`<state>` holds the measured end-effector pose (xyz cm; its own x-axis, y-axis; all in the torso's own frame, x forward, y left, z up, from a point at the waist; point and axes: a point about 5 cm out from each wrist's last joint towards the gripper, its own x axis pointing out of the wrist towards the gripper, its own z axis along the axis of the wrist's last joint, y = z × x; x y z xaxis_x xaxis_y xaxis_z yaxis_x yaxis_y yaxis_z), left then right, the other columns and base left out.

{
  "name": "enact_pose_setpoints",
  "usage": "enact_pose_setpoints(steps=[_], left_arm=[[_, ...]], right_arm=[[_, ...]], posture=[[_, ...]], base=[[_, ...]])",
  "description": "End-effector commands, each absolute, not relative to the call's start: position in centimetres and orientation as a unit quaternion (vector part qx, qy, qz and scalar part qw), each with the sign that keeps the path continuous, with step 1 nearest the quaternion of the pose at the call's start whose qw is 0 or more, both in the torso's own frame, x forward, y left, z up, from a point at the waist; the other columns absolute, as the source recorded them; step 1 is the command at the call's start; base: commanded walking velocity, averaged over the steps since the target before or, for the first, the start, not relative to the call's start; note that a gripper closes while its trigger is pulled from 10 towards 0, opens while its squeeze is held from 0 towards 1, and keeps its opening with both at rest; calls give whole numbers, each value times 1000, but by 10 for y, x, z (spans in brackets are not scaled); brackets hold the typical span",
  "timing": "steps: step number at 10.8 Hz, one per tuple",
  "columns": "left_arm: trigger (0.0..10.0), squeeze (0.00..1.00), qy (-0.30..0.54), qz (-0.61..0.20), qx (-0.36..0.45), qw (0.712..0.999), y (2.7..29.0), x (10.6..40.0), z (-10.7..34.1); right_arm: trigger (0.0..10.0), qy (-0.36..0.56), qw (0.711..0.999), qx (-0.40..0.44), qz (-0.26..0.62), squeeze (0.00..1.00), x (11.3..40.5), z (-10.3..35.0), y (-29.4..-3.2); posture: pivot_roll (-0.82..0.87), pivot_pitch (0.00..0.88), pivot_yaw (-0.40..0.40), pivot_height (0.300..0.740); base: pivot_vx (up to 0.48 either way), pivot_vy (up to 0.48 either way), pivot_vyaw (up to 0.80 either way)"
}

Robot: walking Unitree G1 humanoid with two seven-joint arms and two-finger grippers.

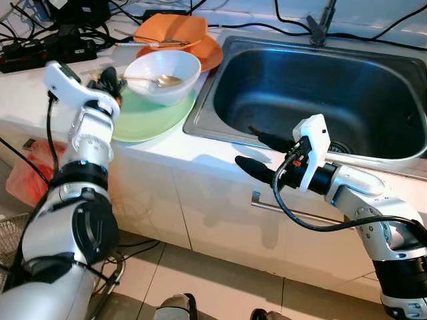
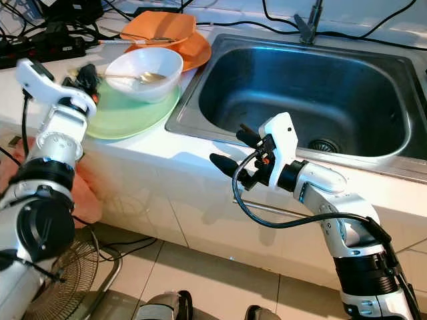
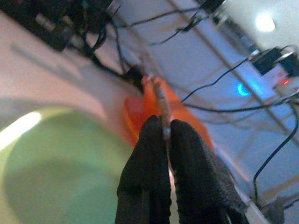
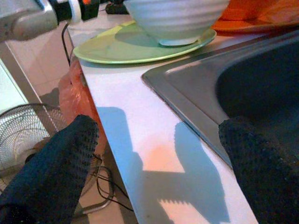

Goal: Kitchen organization

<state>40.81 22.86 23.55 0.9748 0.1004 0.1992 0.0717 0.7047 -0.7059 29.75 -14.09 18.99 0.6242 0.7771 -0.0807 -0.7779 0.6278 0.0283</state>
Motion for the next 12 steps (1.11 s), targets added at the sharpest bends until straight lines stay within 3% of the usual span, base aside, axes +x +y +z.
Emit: enact_pose_setpoints(steps=[1, 6, 8, 12], left_arm=[[0, 0, -121, 8, -374, 920, 231, 408, 242], [0, 0, -173, -15, -367, 914, 229, 408, 270], [0, 0, -192, -47, -416, 888, 219, 408, 283], [0, 0, -162, -163, -487, 843, 160, 400, 272]], right_arm=[[10000, 40, 898, -10, 438, 0, 297, 189, -138], [10000, 32, 903, 2, 428, 0, 300, 189, -135], [10000, 21, 910, 20, 414, 0, 303, 190, -133], [10000, -9, 936, 93, 339, 0, 316, 193, -133]], posture=[[116, 128, 69, 740], [126, 121, 73, 740], [133, 113, 68, 740], [135, 99, 60, 740]], base=[[0, 0, 0], [0, 0, 0], [0, 0, 0], [0, 0, 0]])
